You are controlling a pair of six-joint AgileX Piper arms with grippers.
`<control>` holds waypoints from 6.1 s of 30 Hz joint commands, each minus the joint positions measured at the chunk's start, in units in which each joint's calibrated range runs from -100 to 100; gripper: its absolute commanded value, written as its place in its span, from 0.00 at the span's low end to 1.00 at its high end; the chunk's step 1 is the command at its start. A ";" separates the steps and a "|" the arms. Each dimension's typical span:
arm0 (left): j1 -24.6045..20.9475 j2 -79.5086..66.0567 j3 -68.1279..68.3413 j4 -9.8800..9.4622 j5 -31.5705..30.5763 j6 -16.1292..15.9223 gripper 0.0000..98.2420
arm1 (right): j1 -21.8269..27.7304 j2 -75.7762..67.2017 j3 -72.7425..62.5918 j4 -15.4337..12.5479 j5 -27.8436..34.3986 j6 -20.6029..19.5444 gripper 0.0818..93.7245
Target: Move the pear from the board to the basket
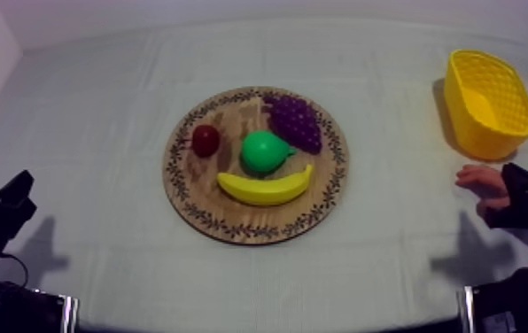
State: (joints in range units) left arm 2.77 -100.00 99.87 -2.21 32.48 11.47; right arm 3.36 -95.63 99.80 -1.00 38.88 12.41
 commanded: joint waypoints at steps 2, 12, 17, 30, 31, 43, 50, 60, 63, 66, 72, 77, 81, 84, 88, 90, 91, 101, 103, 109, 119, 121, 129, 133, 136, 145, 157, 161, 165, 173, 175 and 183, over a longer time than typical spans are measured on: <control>0.01 0.00 0.02 -0.02 0.01 -0.01 0.00 | 0.01 -0.04 -0.02 0.00 -0.01 0.02 0.00; 0.01 0.00 0.02 -0.02 0.01 -0.01 0.00 | 0.01 -0.04 -0.02 0.00 -0.01 0.02 0.00; 0.01 0.00 0.02 -0.02 0.01 -0.01 0.00 | 0.01 -0.04 -0.02 0.00 -0.01 0.02 0.00; 0.01 0.00 0.02 -0.02 0.01 -0.01 0.00 | 0.01 -0.04 -0.02 0.00 -0.01 0.02 0.00; 0.01 0.00 0.02 -0.02 0.01 -0.01 0.00 | 0.01 -0.04 -0.02 0.00 -0.01 0.02 0.00; 0.01 0.00 0.02 -0.02 0.01 -0.01 0.00 | 0.01 -0.04 -0.02 0.00 -0.01 0.02 0.00; 0.01 0.00 0.02 -0.02 0.01 -0.01 0.00 | 0.01 -0.04 -0.02 0.00 -0.01 0.02 0.00; 0.01 0.00 0.02 -0.02 0.01 -0.01 0.00 | 0.01 -0.04 -0.02 0.00 -0.01 0.02 0.00; 0.01 0.00 0.02 -0.02 0.01 -0.01 0.00 | 0.01 -0.04 -0.02 0.00 -0.01 0.02 0.00; 0.01 0.00 0.02 -0.02 0.01 -0.01 0.00 | 0.01 -0.04 -0.02 0.00 -0.01 0.02 0.00; 0.01 0.00 0.02 -0.02 0.01 -0.01 0.00 | 0.01 -0.04 -0.02 0.00 -0.01 0.02 0.00; 0.01 0.00 0.02 -0.02 0.01 -0.01 0.00 | 0.01 -0.04 -0.02 0.00 -0.01 -1.67 0.00; 0.01 0.00 0.02 -0.02 0.01 0.00 0.00 | -0.18 -0.04 -0.29 0.07 0.99 -3.44 0.04; 0.01 0.00 0.02 -0.02 0.01 0.01 0.00 | -0.47 -0.04 -0.81 0.47 2.64 -4.31 0.07; 0.01 0.00 0.02 -0.02 0.01 0.00 0.00 | -3.36 -0.04 -2.41 2.74 5.32 -6.22 0.07; 0.01 0.00 0.02 -0.02 0.01 0.02 0.00 | -5.32 -0.04 -4.81 3.49 7.46 -6.95 0.05; 0.01 0.00 0.02 -0.02 0.01 0.01 0.00 | -6.34 -0.04 -6.41 3.85 8.27 -7.27 0.05; 0.01 0.00 0.02 -0.02 0.01 0.01 0.00 | -13.10 13.83 -36.54 1.66 17.90 -8.40 0.10; 0.01 0.00 0.02 -0.02 0.01 0.00 0.00 | -14.56 18.31 -43.04 1.52 19.96 -9.04 0.13; 0.01 0.00 0.02 -0.02 0.01 0.01 0.00 | -18.88 29.69 -56.45 1.81 22.05 -8.89 0.22; 0.01 0.00 0.02 -0.02 0.01 0.02 0.00 | -16.90 43.30 -68.57 -5.49 30.58 3.04 0.51; 0.01 0.00 0.02 -0.02 0.01 0.00 0.00 | -16.79 45.87 -70.33 -6.43 33.53 5.43 0.58; 0.01 0.00 0.02 -0.02 0.01 0.03 0.00 | -20.74 54.39 -75.51 -4.05 44.34 11.57 0.80; 0.01 0.00 0.02 -0.02 0.01 0.02 0.00 | -23.54 58.56 -75.19 -2.41 45.38 13.05 0.88; 0.01 0.00 0.02 -0.02 0.01 0.00 0.00 | -24.48 62.40 -74.19 -2.08 43.98 13.55 0.92; 0.01 0.00 0.02 -0.02 0.01 0.02 0.00 | -26.12 77.14 -69.42 -2.39 30.63 12.46 0.95; 0.01 0.00 0.02 -0.02 0.01 0.01 0.00 | -30.74 100.42 -71.37 -0.32 12.94 9.79 0.95; 0.01 0.00 0.02 -0.02 0.01 0.02 0.00 | -31.78 106.74 -74.47 0.21 10.11 10.28 0.95; 0.01 0.00 0.02 -0.02 0.01 -0.01 0.00 | -32.57 111.73 -77.06 0.74 7.91 10.79 0.94; 0.01 0.00 0.02 -0.02 0.01 -0.01 0.00 | -33.94 119.63 -81.84 1.34 5.67 11.57 0.94; 0.01 0.00 0.02 -0.02 0.01 0.01 0.00 | -34.06 120.83 -82.73 1.27 5.42 11.92 0.94; 0.01 0.00 0.02 -0.02 0.01 -0.01 0.00 | -34.40 124.50 -85.82 1.55 4.54 12.48 0.93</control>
State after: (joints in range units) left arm 2.77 -100.00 99.87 -2.21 32.48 11.47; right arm -31.04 28.45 14.32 0.49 43.43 24.88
